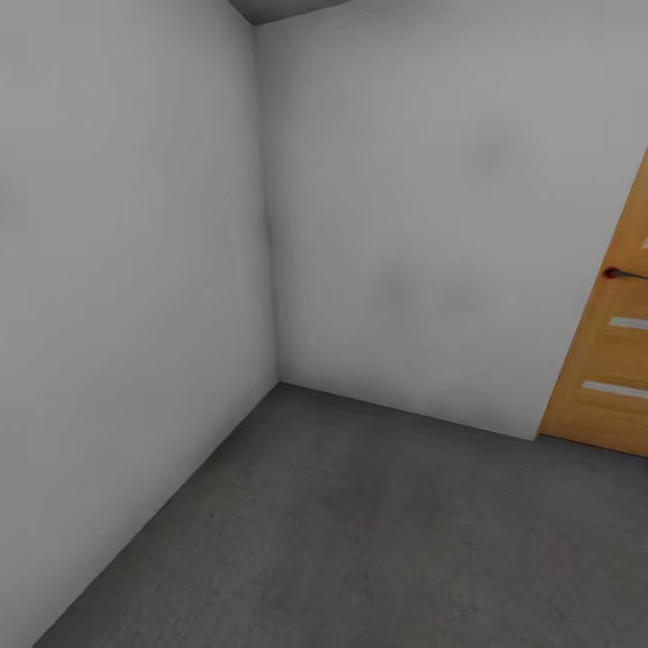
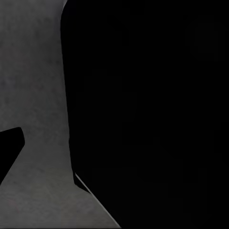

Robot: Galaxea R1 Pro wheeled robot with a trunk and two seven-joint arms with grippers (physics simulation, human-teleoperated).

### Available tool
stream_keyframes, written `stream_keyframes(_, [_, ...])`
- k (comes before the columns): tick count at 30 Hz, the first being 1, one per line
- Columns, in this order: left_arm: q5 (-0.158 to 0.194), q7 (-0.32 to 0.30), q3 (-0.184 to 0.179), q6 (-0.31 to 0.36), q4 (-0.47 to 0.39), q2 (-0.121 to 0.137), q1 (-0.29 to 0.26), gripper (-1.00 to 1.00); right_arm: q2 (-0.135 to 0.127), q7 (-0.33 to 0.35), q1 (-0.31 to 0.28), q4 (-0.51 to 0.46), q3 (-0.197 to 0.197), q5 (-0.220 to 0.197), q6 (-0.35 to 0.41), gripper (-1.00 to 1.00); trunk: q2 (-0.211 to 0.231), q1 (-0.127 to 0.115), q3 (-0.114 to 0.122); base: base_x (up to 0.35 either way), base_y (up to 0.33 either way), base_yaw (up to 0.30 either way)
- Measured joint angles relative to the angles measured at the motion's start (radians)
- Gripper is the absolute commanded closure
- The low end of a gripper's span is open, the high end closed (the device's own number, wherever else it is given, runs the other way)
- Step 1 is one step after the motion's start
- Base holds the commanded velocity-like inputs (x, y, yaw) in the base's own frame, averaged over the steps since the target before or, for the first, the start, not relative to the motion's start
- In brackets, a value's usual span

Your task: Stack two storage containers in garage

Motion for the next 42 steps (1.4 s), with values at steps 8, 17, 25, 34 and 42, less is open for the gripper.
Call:
stream_keyframes(8, [0.001, 0.001, 0.000, -0.006, -0.022, 0.010, -0.002, -1.00, 0.002, 0.000, -0.001, 0.000, 0.041, -0.002, -0.002, -1.00, 0.000, 0.000, 0.000, 0.000, 0.000, 0.000])
stream_keyframes(17, [0.001, 0.001, 0.000, -0.006, -0.024, 0.011, -0.001, -1.00, 0.003, -0.001, -0.001, 0.000, 0.088, -0.010, -0.005, -1.00, 0.000, 0.000, 0.000, 0.000, 0.000, -0.049])
stream_keyframes(25, [0.001, 0.001, 0.000, -0.006, -0.024, 0.011, -0.002, -1.00, 0.002, -0.001, -0.001, 0.000, 0.135, -0.010, -0.005, -1.00, 0.000, 0.000, 0.000, 0.000, 0.000, -0.258])
stream_keyframes(34, [0.001, 0.001, 0.000, -0.006, -0.024, 0.011, -0.001, -1.00, 0.002, -0.001, -0.001, 0.000, 0.585, -0.022, -0.005, -1.00, 0.000, 0.000, 0.000, 0.000, 0.000, -0.281])
stream_keyframes(42, [0.001, 0.001, 0.000, -0.006, -0.024, 0.011, -0.001, -1.00, -0.003, 0.001, -0.001, 0.000, 0.581, -0.081, -0.011, -1.00, 0.000, 0.000, 0.000, 0.000, 0.000, -0.282])
